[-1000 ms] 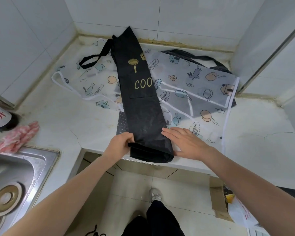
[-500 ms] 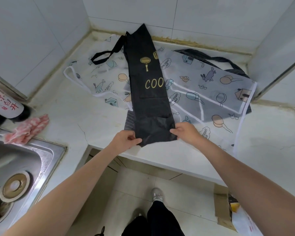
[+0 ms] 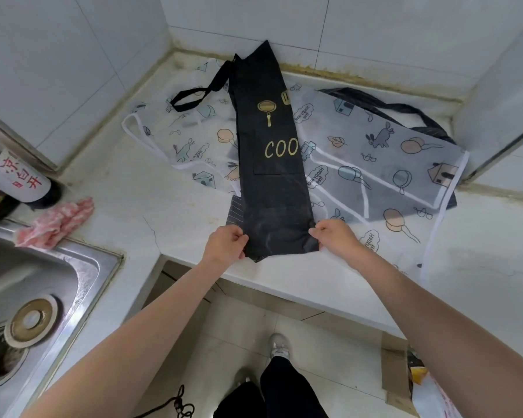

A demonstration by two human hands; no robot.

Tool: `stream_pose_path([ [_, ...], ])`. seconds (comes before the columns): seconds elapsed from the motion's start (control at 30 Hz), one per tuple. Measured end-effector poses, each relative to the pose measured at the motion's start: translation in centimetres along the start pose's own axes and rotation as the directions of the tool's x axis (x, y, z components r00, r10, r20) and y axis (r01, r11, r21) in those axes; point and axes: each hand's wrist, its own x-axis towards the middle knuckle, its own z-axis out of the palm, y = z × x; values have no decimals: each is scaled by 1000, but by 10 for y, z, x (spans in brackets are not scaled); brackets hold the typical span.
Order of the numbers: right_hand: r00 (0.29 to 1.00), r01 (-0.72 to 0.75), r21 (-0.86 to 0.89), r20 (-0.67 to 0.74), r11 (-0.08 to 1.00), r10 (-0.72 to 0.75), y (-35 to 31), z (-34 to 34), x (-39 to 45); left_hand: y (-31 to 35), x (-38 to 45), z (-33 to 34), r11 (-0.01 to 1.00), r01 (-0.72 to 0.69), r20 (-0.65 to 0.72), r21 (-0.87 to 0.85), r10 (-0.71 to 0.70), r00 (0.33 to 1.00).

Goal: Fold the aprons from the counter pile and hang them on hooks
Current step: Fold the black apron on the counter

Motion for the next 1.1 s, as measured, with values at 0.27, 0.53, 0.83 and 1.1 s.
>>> stream_pose_path([
  [0.27, 995, -3, -55, -96, 998, -2, -6, 8, 3, 6, 3, -5, 926, -148, -220, 346, 234, 947],
  [0.53, 993, -22, -85, -121, 996, 11, -5, 10, 3, 15, 14, 34, 357, -534, 359, 767, 451, 817],
  [0.83, 969, -42, -263, -246, 964, -25, -4, 26, 6, 4, 23, 17, 267, -503, 404, 822, 349, 845],
  [1.1, 909, 137, -608, -236, 782, -343, -9, 25, -14, -17, 29, 7, 302, -520, 405, 799, 369, 837],
])
